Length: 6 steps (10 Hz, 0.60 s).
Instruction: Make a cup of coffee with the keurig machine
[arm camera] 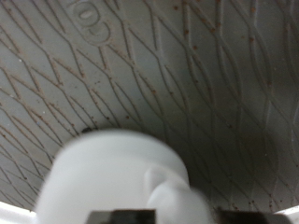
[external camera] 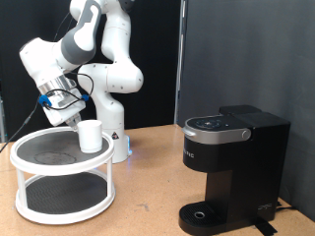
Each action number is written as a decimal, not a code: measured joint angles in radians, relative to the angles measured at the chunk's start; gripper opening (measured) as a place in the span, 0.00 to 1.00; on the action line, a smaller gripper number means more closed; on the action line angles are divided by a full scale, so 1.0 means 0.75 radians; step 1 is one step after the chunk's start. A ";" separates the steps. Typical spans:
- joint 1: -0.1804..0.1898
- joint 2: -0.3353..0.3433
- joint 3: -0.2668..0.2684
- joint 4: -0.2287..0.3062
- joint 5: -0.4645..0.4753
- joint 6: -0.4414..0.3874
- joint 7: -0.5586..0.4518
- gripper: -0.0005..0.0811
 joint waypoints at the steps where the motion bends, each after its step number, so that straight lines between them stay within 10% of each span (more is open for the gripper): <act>1: 0.000 0.003 0.003 -0.001 0.000 0.009 0.005 0.06; 6: -0.007 -0.027 0.017 0.021 0.003 -0.025 0.071 0.01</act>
